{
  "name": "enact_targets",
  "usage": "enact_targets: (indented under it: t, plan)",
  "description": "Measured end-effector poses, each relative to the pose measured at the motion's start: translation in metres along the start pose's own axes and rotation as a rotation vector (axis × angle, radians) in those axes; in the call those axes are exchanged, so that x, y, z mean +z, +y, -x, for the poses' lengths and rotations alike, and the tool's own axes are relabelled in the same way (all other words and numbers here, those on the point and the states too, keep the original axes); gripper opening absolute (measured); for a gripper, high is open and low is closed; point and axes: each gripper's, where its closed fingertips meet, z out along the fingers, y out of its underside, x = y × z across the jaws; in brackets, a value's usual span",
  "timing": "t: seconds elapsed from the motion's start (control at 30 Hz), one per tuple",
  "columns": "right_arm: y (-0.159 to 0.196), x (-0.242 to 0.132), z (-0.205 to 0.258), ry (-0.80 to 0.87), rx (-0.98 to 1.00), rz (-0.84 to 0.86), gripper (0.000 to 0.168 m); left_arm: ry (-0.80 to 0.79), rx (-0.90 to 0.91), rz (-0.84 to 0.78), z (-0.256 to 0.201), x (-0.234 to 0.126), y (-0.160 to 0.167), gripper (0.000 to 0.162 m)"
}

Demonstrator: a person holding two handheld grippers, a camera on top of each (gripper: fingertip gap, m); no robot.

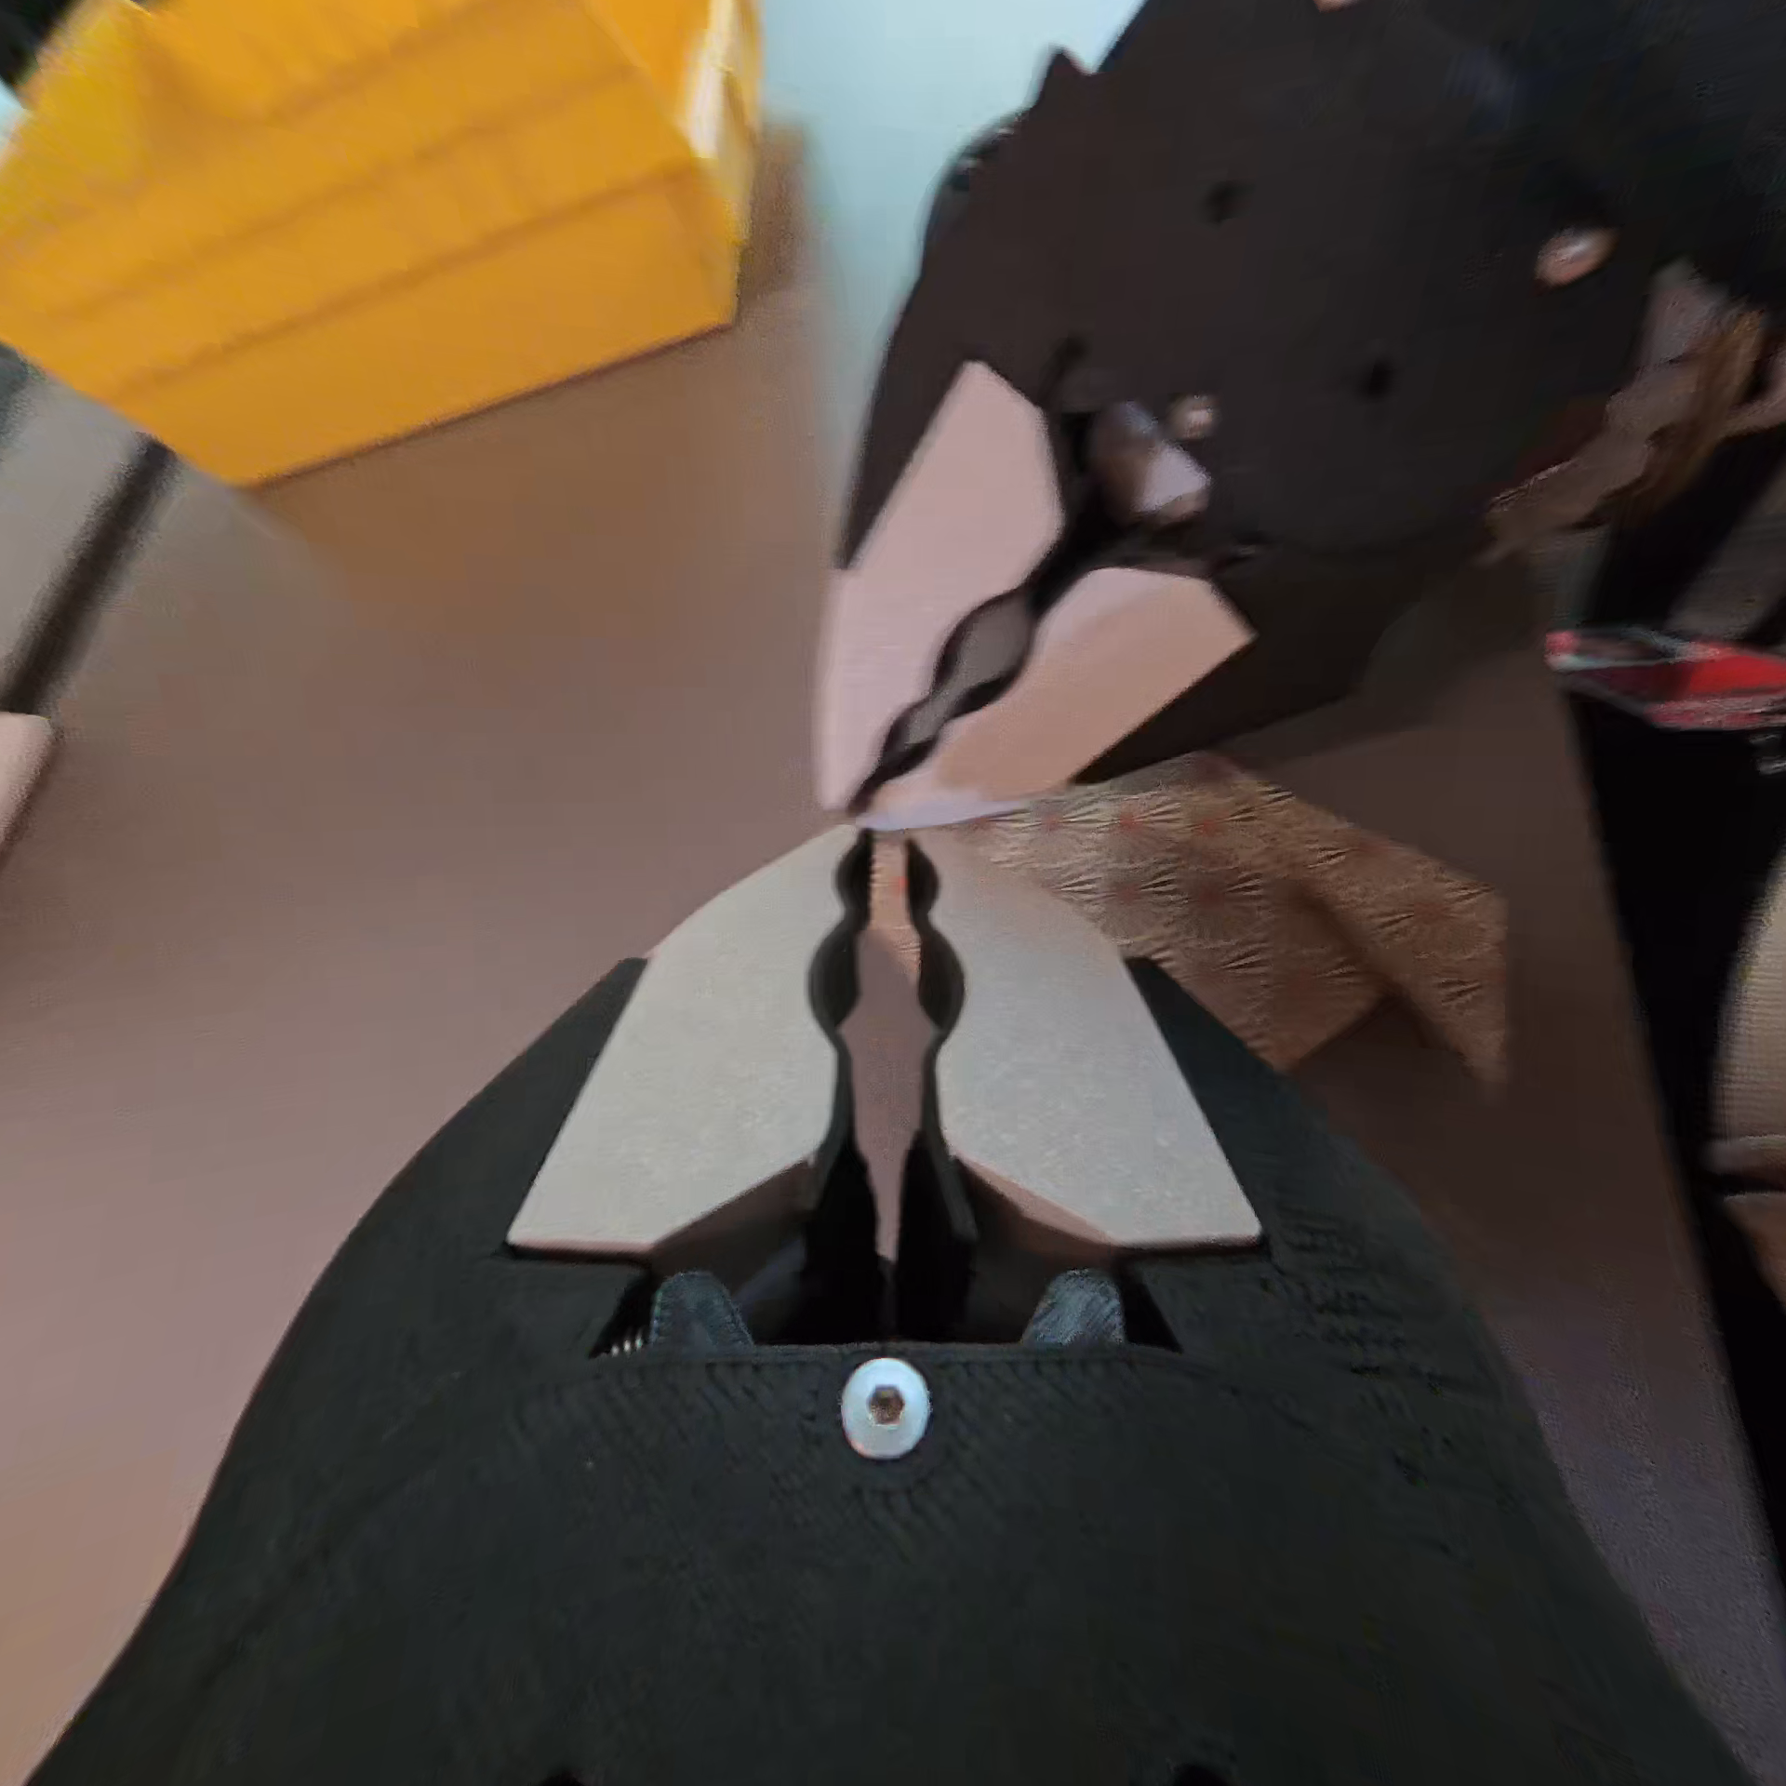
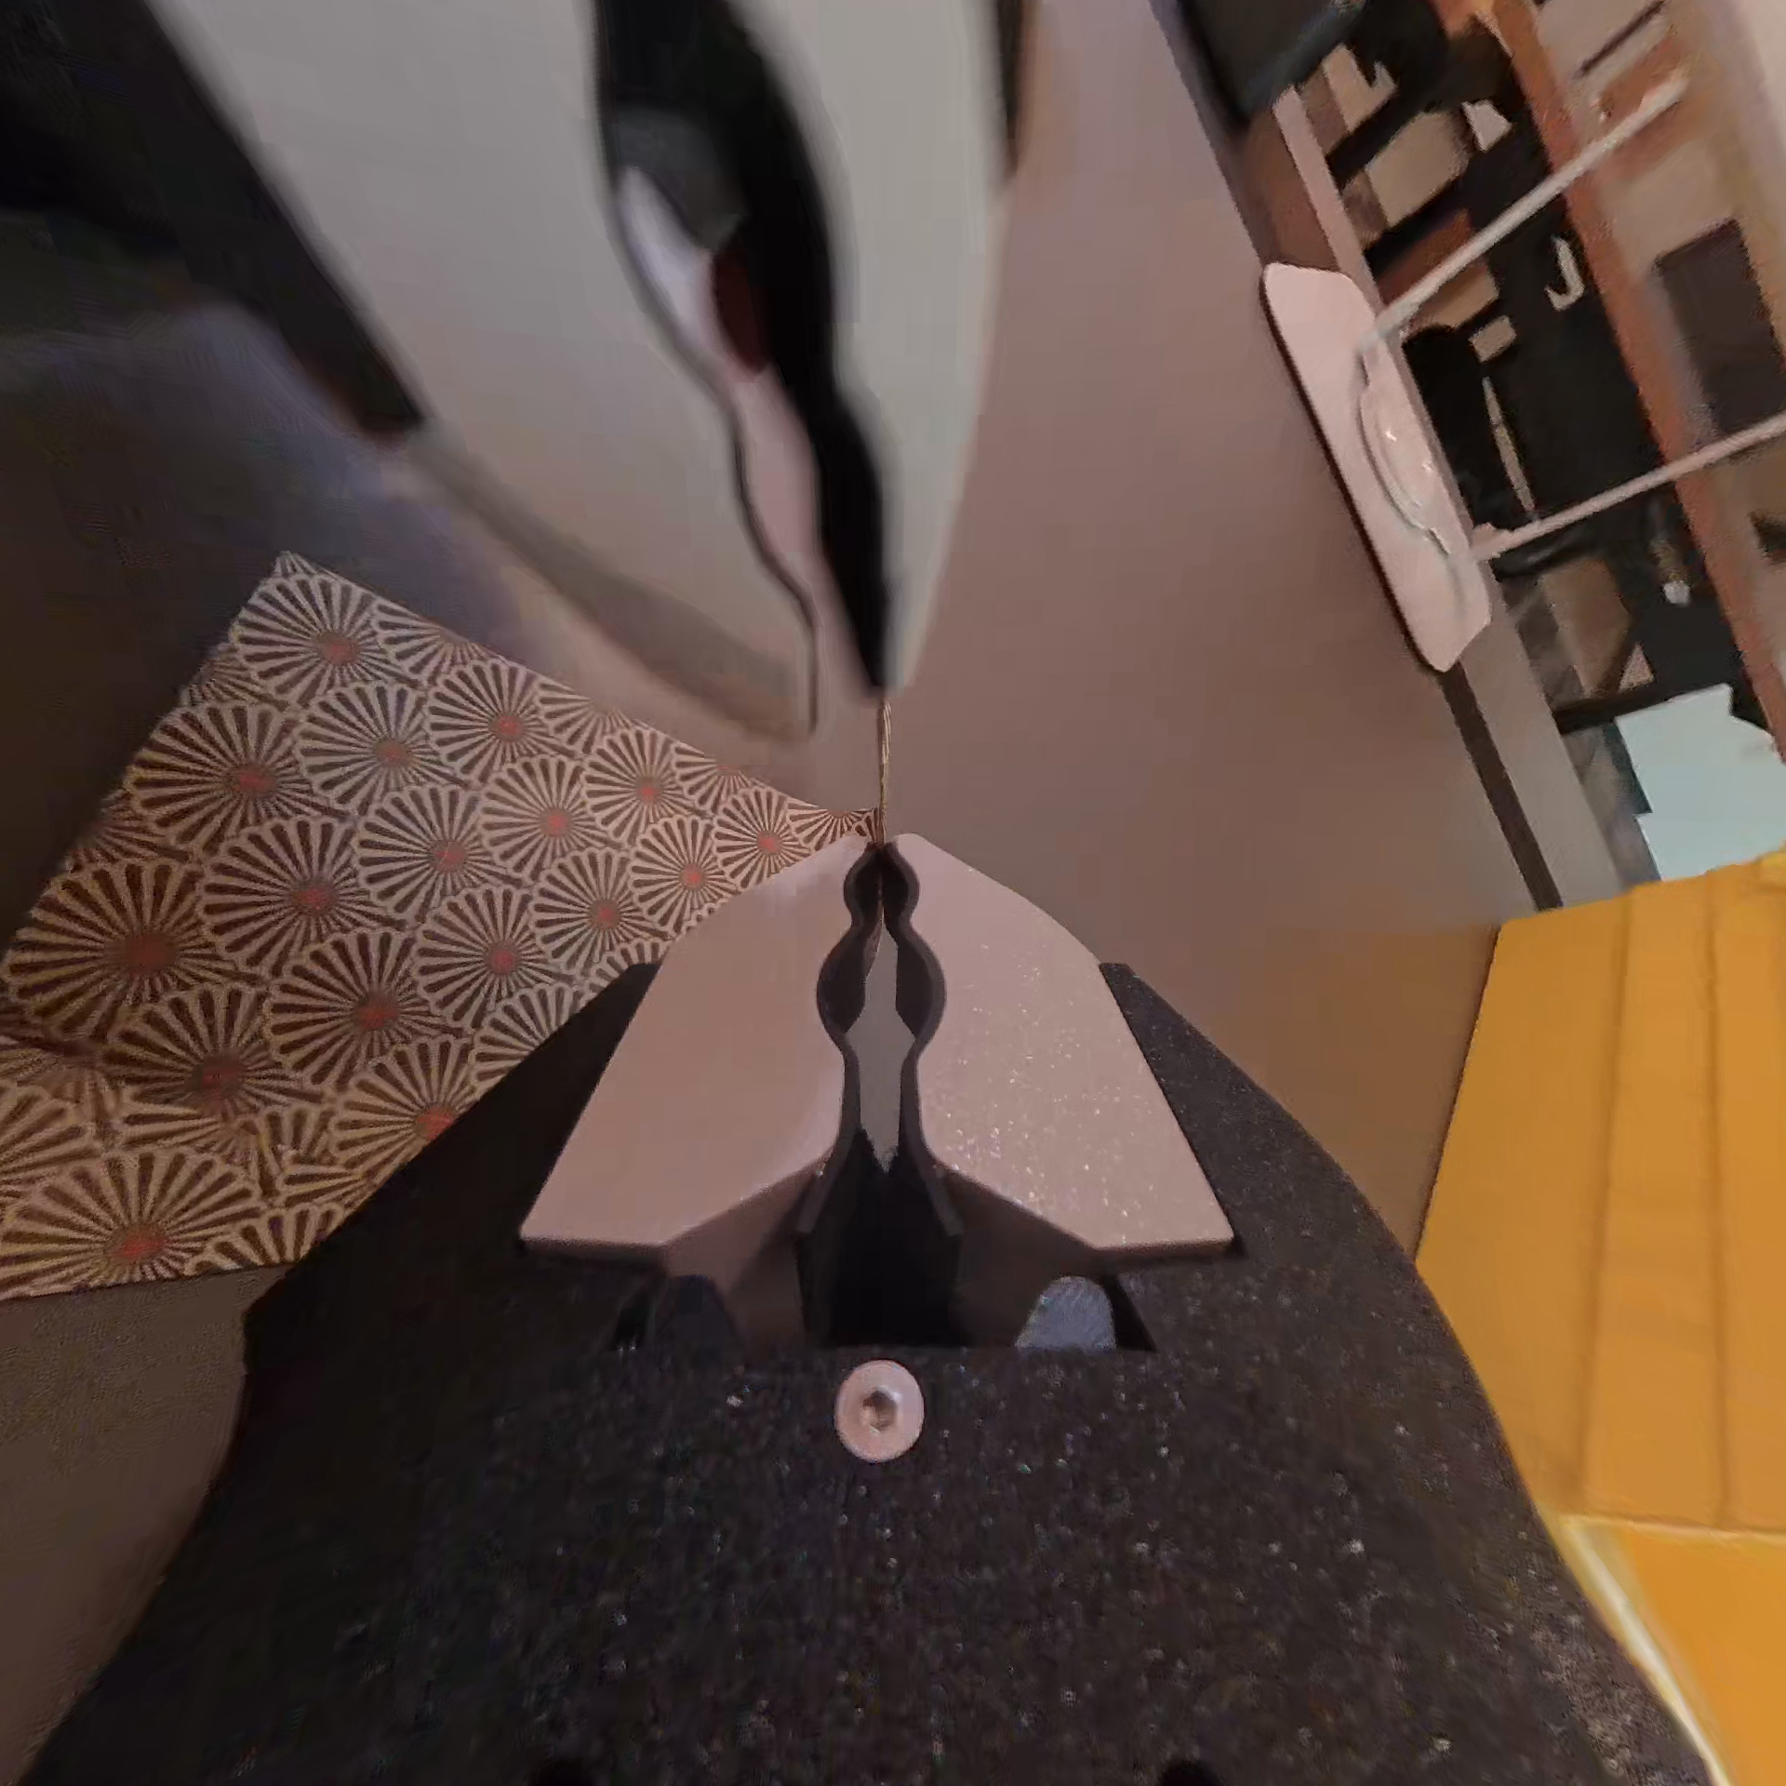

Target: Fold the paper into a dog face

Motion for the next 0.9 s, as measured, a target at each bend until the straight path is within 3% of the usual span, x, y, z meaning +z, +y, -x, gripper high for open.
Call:
enact_targets:
  t: [0.07,0.13,0.2,0.27,0.33,0.43,0.53,0.67,0.8,0.9]
  plan:
    - [-0.002,0.001,0.006,-0.048,-0.028,-0.017,0.0,-0.014,0.105,-0.002,0.011,-0.005,0.002,0.029]
    - [-0.006,0.001,0.01,-0.077,-0.074,-0.042,0.0,0.022,0.237,0.011,0.009,0.001,0.009,0.034]
    - [-0.007,0.003,0.016,-0.14,-0.107,-0.059,0.0,0.054,0.399,0.047,0.002,0.008,0.019,0.027]
    - [-0.012,0.003,0.022,-0.195,-0.138,-0.106,0.001,0.047,0.485,0.052,0.0,0.013,0.025,0.002]
    - [-0.012,0.005,0.023,-0.236,-0.167,-0.124,0.002,0.073,0.466,0.051,-0.002,0.012,0.03,0.0]
    - [-0.01,-0.005,0.001,-0.229,-0.089,-0.135,0.017,0.053,0.434,0.044,0.003,0.005,0.03,0.0]
    - [-0.02,-0.033,0.015,-0.378,0.078,-0.14,0.002,0.028,0.46,0.06,0.005,-0.001,0.031,0.0]
    - [0.015,-0.024,0.034,-0.409,0.09,0.038,0.002,0.046,0.477,0.093,-0.002,-0.001,0.036,0.0]
    - [0.007,-0.025,0.031,-0.481,0.184,-0.019,0.002,0.029,0.493,0.128,-0.003,-0.001,0.04,0.0]
    - [-0.024,-0.044,0.03,-0.557,0.22,-0.148,0.001,0.01,0.474,0.124,0.002,0.0,0.039,0.0]
